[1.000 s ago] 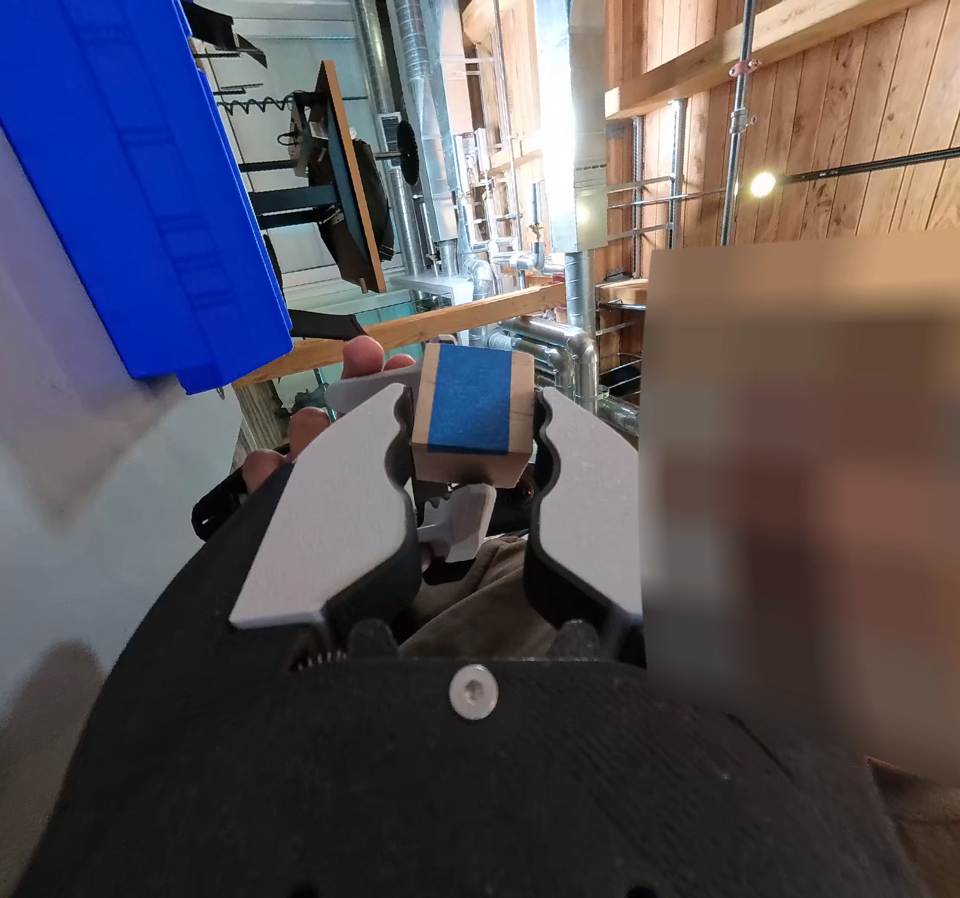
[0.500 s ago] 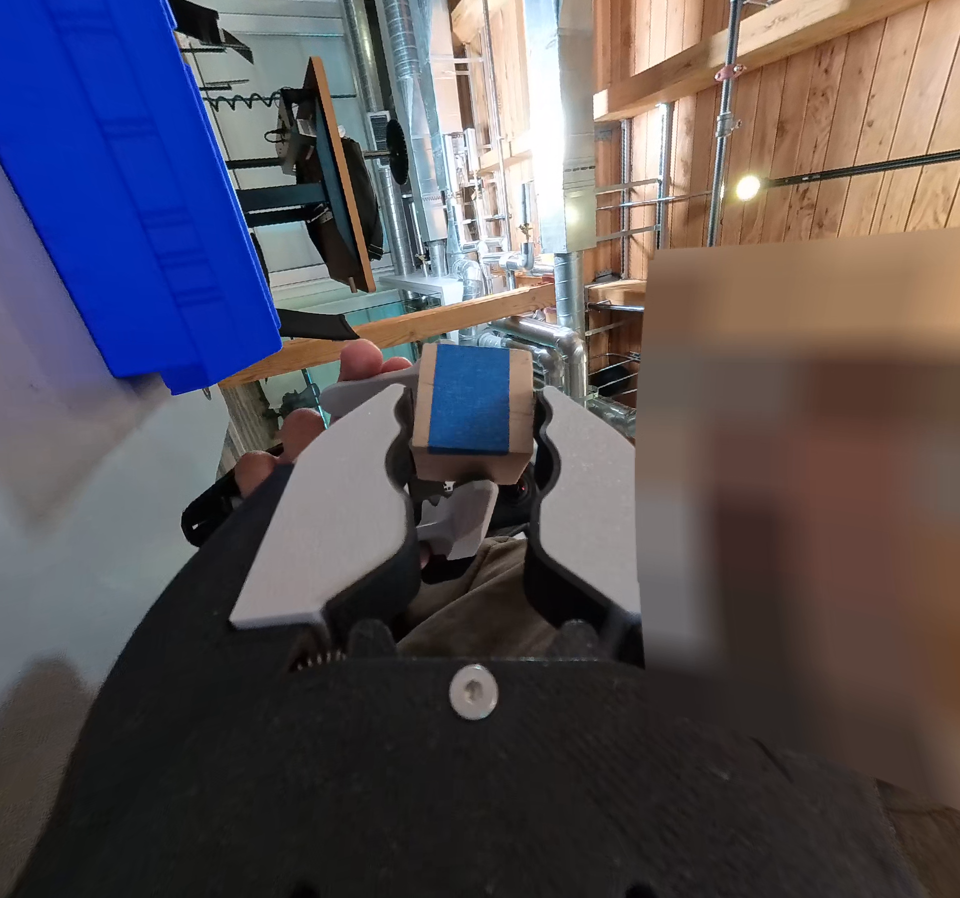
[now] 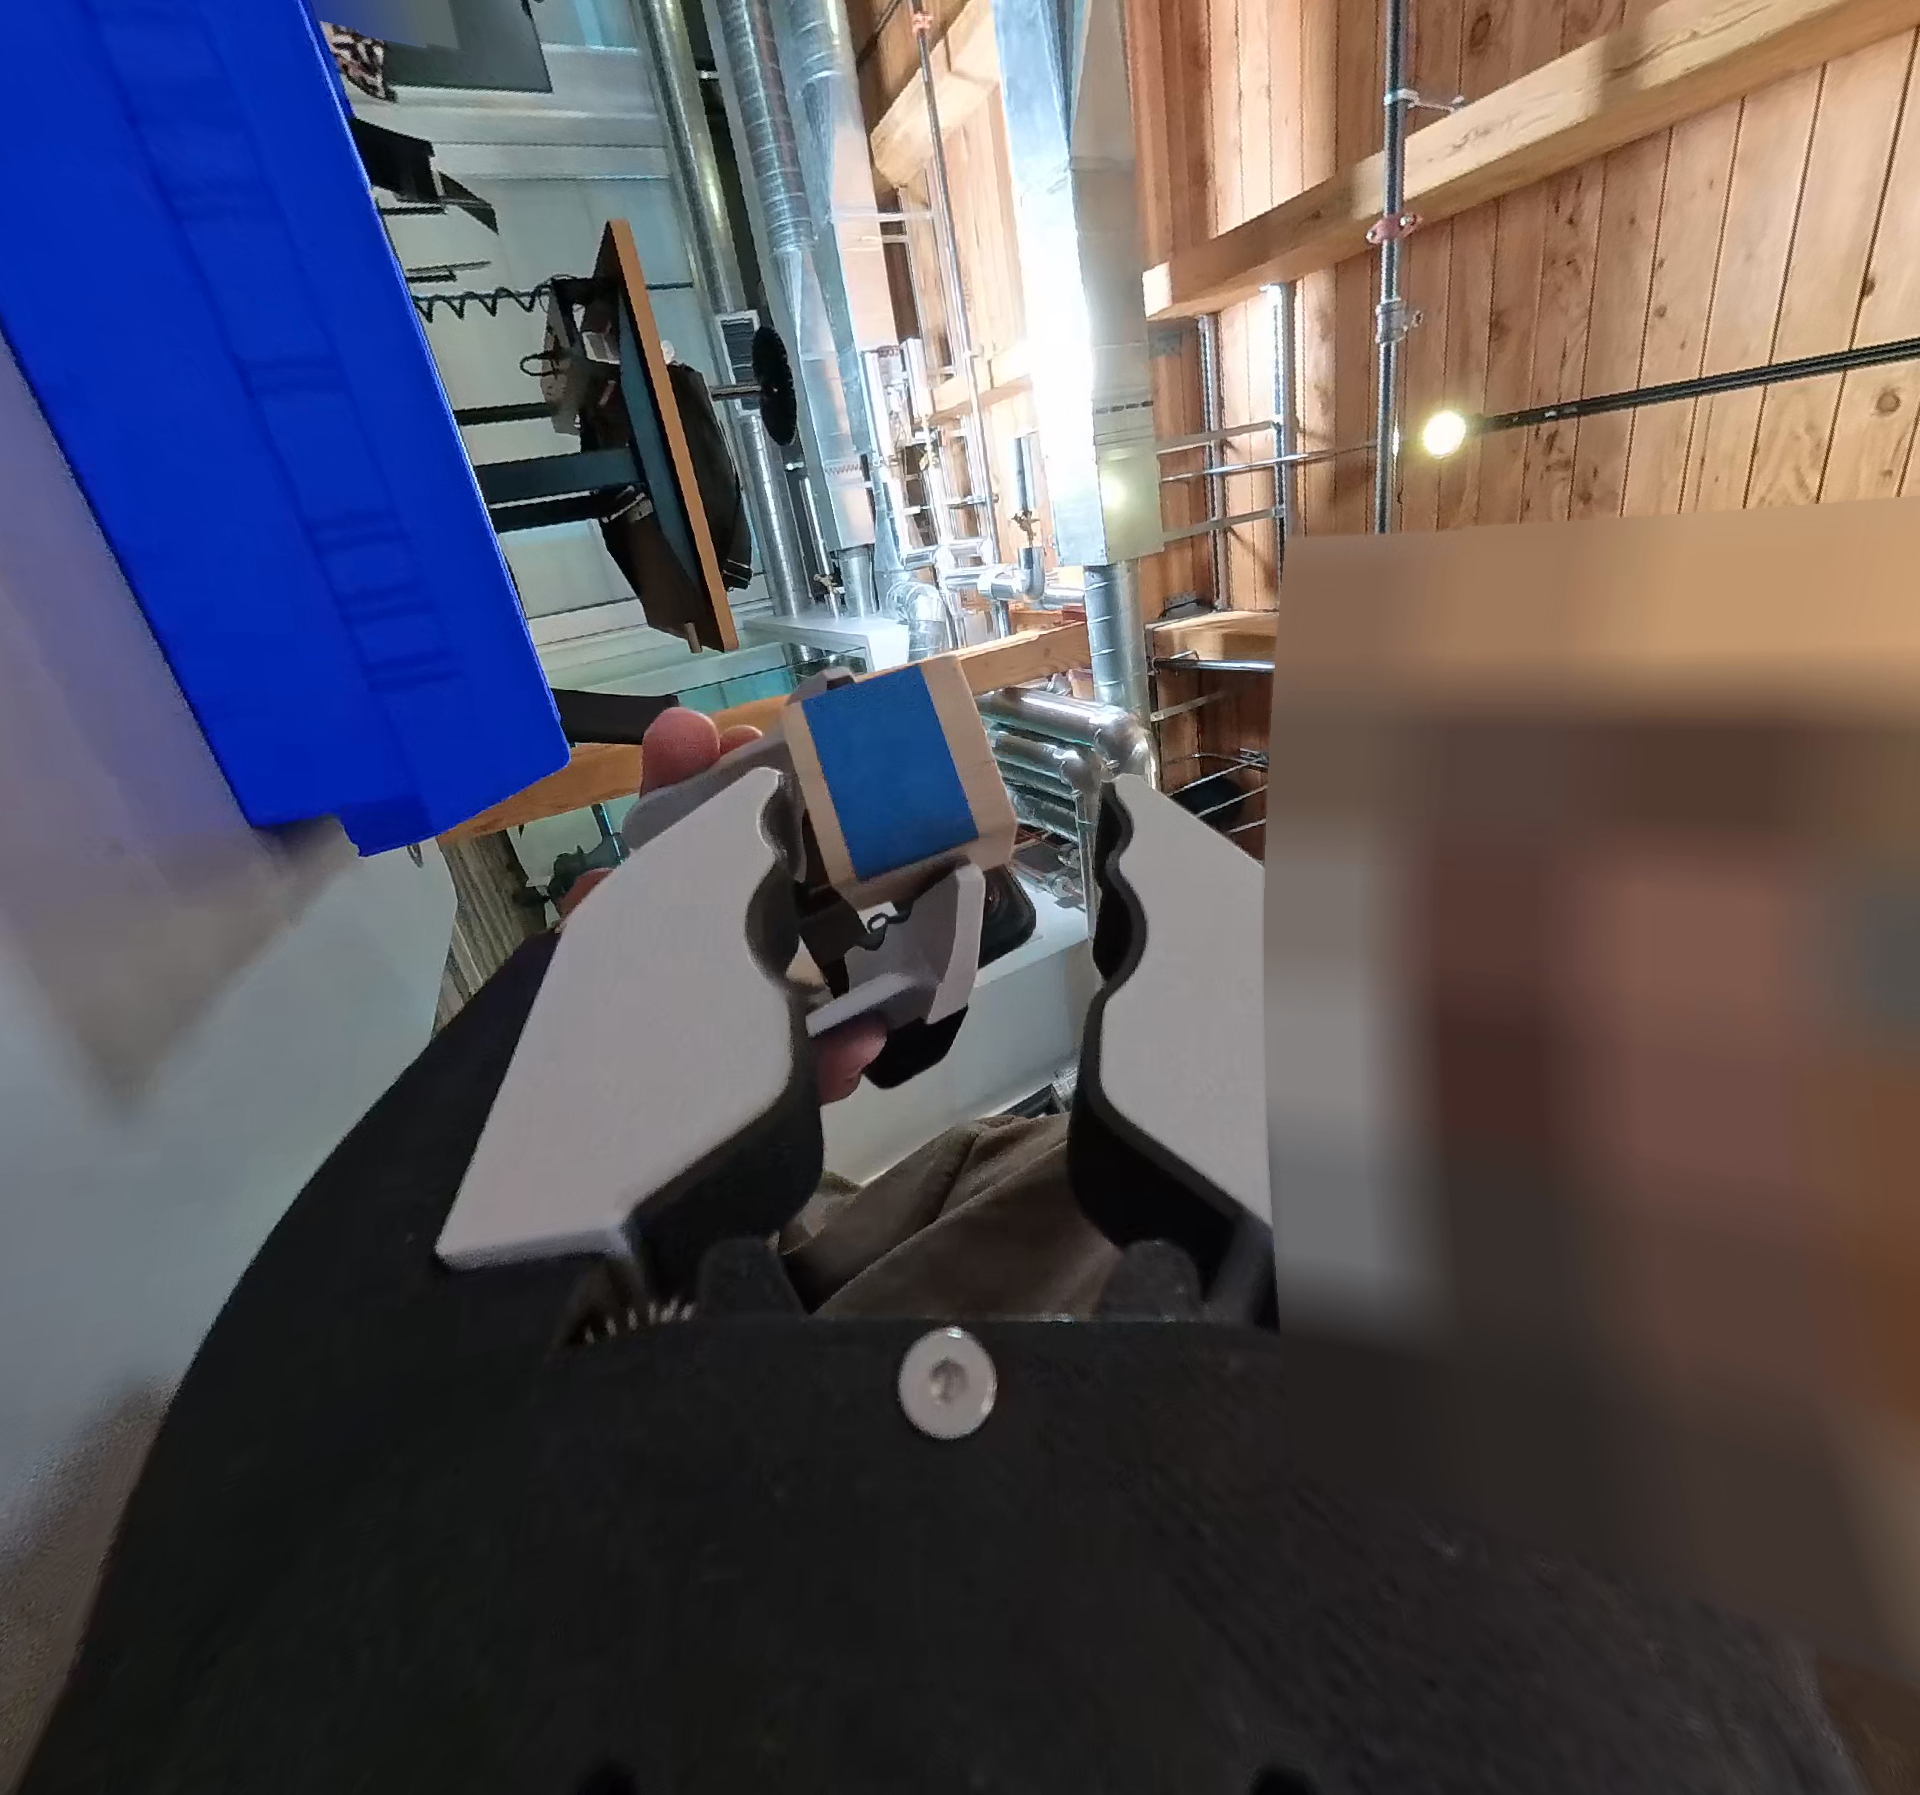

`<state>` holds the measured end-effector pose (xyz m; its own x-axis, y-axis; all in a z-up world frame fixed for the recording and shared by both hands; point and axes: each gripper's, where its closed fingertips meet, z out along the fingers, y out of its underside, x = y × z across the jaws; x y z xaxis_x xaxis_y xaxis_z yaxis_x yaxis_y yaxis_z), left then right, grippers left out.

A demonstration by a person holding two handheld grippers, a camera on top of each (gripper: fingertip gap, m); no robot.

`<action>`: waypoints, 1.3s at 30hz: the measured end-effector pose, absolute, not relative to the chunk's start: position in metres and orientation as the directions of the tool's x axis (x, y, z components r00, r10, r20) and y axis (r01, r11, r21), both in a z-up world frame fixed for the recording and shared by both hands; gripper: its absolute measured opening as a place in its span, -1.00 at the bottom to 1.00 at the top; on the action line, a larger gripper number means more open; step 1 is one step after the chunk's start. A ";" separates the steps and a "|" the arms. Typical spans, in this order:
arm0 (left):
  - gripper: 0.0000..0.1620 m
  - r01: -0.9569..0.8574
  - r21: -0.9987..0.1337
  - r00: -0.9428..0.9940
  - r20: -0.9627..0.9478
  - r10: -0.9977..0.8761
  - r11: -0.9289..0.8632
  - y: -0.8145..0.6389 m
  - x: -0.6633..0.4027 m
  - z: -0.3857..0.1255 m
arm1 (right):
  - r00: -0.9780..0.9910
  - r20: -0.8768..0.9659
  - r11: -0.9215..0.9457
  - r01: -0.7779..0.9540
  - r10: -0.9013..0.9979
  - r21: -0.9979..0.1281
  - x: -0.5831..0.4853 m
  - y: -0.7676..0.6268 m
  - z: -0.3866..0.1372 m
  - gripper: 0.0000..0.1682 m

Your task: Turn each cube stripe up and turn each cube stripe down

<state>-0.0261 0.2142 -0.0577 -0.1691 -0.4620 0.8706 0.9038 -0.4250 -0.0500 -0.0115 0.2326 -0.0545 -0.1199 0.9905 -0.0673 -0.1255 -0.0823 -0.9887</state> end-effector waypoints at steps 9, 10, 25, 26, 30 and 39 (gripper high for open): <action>-0.38 0.931 -0.047 -0.130 0.885 -0.448 -0.363 0.205 -0.041 -0.069 | 0.286 0.057 0.081 -0.075 0.957 -0.994 0.012 0.353 0.011 -0.42; -0.37 0.931 -0.045 -0.132 0.884 -0.449 -0.362 0.203 -0.042 -0.070 | 0.362 0.087 0.102 -0.025 0.928 -0.994 0.016 0.380 0.008 -0.42; -0.37 0.928 -0.028 -0.149 0.886 -0.439 -0.371 0.187 -0.046 -0.085 | 0.622 -0.078 -0.488 0.523 0.779 -0.699 0.032 0.515 -0.189 -0.42; -0.37 0.927 -0.023 -0.155 0.886 -0.438 -0.375 0.187 -0.046 -0.085 | 0.631 -0.077 -0.502 0.531 0.772 -0.683 0.032 0.515 -0.194 -0.45; -0.37 0.922 -0.007 -0.176 0.883 -0.435 -0.388 0.187 -0.044 -0.086 | 0.642 -0.101 -0.536 0.531 0.760 -0.657 0.032 0.514 -0.200 -0.44; -0.37 0.928 -0.009 -0.168 0.882 -0.440 -0.373 0.187 -0.047 -0.083 | 0.620 -0.206 -0.576 0.485 0.757 -0.657 0.041 0.511 -0.186 -0.19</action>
<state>-0.0473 0.1865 -0.0832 -0.1681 -0.4399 0.8822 0.9278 -0.3730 -0.0092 0.0412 0.5110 -0.1861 0.6199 0.7572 -0.2061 0.4854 -0.5764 -0.6574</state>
